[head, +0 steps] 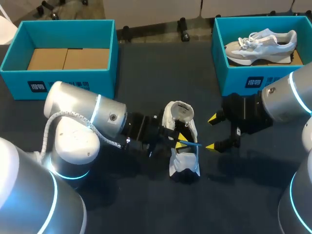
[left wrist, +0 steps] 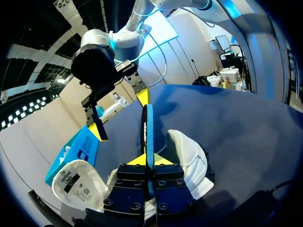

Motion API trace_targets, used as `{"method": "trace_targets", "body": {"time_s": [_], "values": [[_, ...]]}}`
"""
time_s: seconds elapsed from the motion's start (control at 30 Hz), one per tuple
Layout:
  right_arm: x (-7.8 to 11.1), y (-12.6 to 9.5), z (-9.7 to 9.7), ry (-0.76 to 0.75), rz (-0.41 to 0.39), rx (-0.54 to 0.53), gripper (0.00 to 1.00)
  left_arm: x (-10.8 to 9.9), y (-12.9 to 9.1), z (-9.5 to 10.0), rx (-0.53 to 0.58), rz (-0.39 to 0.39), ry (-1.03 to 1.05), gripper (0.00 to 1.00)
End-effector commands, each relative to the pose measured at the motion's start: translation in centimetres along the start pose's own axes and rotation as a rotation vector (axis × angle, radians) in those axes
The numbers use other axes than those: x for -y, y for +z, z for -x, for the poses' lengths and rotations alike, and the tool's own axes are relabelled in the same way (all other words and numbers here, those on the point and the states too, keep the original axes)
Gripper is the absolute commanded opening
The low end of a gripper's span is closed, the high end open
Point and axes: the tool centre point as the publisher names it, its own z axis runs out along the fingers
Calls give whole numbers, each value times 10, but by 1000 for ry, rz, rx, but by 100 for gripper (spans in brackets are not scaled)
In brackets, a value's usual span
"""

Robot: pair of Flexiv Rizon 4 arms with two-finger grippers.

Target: Take the shoe out of the shoebox, open the shoe tongue, remove and reinsert the insole, then place the shoe into the shoebox

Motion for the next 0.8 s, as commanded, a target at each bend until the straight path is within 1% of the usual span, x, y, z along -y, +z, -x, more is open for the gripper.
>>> {"method": "trace_targets", "body": {"time_s": [0.03, 0.2, 0.43, 0.57, 0.63, 0.7, 0.77, 0.8], "values": [[0, 0, 0, 0, 0, 1, 100, -5, 4, -2, 2, 5, -4, 0], [0, 0, 0, 0, 0, 1, 100, -15, 4, -2, 14, 40, 11, 0], [0, 0, 0, 0, 0, 1, 100, -26, 6, 3, 36, 69, 19, 0], [0, 0, 0, 0, 0, 1, 100, -27, 5, 5, 41, 72, 17, 0], [0, 0, 0, 0, 0, 1, 100, -24, 4, 7, 42, 69, 15, 0], [0, 0, 0, 0, 0, 1, 100, -19, 2, 7, 42, 58, 13, 31], [0, 0, 0, 0, 0, 1, 100, -15, 0, 7, 41, 49, 14, 39], [0, 0, 0, 0, 0, 1, 100, -12, 0, 7, 41, 43, 15, 41]]}}
